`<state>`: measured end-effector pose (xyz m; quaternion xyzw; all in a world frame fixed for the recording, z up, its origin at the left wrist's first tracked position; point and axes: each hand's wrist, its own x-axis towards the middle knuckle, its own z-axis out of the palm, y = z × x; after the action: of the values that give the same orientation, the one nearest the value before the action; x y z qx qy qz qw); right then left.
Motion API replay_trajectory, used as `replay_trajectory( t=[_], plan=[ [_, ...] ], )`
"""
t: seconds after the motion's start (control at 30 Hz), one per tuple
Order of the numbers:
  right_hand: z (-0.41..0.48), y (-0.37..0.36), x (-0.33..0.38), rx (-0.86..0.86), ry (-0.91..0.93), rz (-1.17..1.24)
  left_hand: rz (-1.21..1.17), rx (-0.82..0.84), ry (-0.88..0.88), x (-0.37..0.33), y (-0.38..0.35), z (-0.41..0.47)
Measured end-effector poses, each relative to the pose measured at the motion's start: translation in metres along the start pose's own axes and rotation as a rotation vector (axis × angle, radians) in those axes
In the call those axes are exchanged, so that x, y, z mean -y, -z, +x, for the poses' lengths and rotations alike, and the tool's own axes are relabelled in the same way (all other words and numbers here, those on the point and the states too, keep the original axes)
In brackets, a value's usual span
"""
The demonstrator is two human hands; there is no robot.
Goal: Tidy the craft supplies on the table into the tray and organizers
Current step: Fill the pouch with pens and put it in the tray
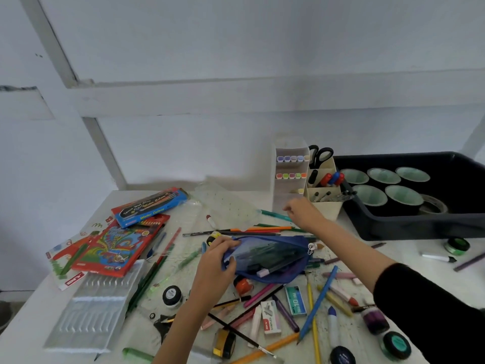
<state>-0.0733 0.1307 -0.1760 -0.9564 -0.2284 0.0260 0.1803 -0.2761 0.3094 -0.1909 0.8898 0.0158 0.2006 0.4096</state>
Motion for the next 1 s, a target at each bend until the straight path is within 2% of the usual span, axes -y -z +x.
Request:
replay_trajectory(
  t=[0.13,0.23,0.33,0.43,0.53,0.63,0.73,0.83,0.9,1.0],
  plan=[
    [0.011,-0.018,0.002,0.129,-0.013,-0.177,-0.032,0.01,0.007,0.002,0.001,0.003],
    [0.013,-0.026,0.003,0.088,-0.018,-0.275,-0.033,0.02,0.008,0.001,0.001,0.003],
    [0.01,-0.021,0.004,0.1,-0.003,-0.261,-0.032,0.045,0.013,0.003,0.001,0.004],
    [0.001,-0.004,0.011,0.028,0.01,-0.076,-0.026,0.066,0.023,0.004,0.001,0.008],
    [-0.021,0.017,0.029,-0.129,0.071,0.297,-0.01,0.069,0.028,0.002,-0.001,0.011],
    [-0.057,0.035,0.057,-0.269,0.222,0.604,-0.012,0.09,0.032,0.0,-0.003,0.014],
    [-0.087,0.035,0.076,-0.265,0.391,0.693,-0.012,0.09,0.012,-0.002,-0.006,0.018],
    [-0.099,0.017,0.067,-0.115,0.495,0.497,-0.018,0.081,-0.01,-0.003,-0.006,0.022],
    [-0.096,0.008,0.053,-0.066,0.473,0.188,-0.013,0.08,-0.011,-0.003,-0.005,0.023],
    [-0.087,0.003,0.038,0.035,0.337,-0.332,-0.017,0.089,0.005,-0.004,-0.002,0.025]
  ],
)
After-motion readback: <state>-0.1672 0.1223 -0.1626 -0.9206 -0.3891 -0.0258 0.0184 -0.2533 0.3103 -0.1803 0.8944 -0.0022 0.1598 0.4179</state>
